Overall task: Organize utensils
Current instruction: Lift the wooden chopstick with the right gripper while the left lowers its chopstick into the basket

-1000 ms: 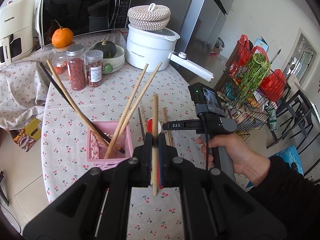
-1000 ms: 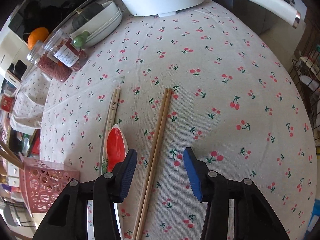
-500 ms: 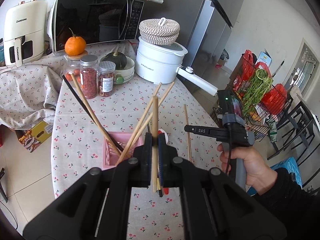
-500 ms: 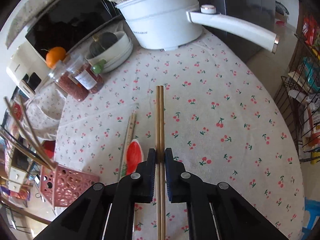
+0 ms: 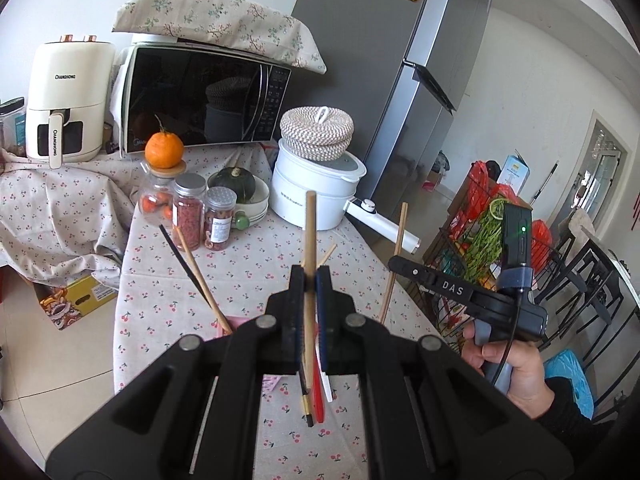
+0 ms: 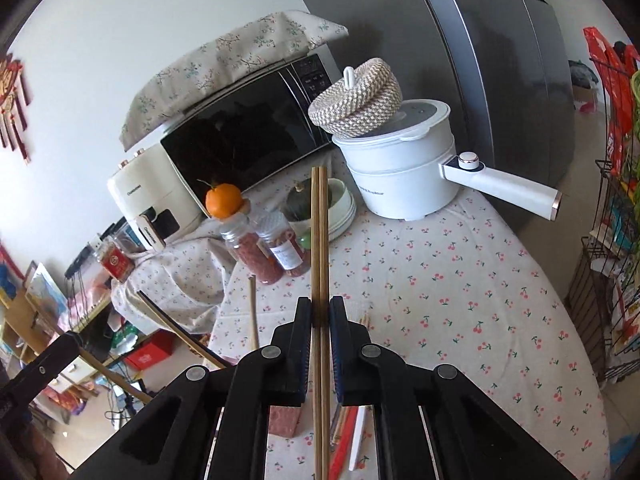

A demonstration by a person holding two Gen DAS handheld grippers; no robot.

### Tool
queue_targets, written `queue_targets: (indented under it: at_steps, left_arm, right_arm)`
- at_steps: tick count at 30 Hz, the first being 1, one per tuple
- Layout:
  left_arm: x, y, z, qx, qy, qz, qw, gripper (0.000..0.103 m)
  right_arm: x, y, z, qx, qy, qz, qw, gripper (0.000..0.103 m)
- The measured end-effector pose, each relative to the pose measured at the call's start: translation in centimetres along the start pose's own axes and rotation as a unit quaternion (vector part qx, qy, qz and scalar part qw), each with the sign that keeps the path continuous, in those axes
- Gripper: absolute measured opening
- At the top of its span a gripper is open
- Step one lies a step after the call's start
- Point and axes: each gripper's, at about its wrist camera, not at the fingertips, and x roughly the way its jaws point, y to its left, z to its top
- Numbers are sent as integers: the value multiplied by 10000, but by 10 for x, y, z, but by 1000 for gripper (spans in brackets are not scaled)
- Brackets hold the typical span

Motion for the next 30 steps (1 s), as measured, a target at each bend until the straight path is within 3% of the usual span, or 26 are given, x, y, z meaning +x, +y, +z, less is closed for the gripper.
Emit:
queue_targets:
  at_steps: [5,11,17,30]
  left_arm:
    - [-10,12,8,-142,-362,186,9991,6]
    - [-7,25,7,-71,-632,719,9954,6]
    - [25,34,-2,109,-379,1083,9933,6]
    - [81,39,-21,305,427,1327,9898,7]
  right_arm:
    - [-22,9,2,-25,-334,204,9992,9]
    - [-30,13,3,11,-561,412,9976,9]
    - [-34,17,-1,71,-889,553,9945,9]
    - [-32,32,-10,143,-1339,789,9878,9]
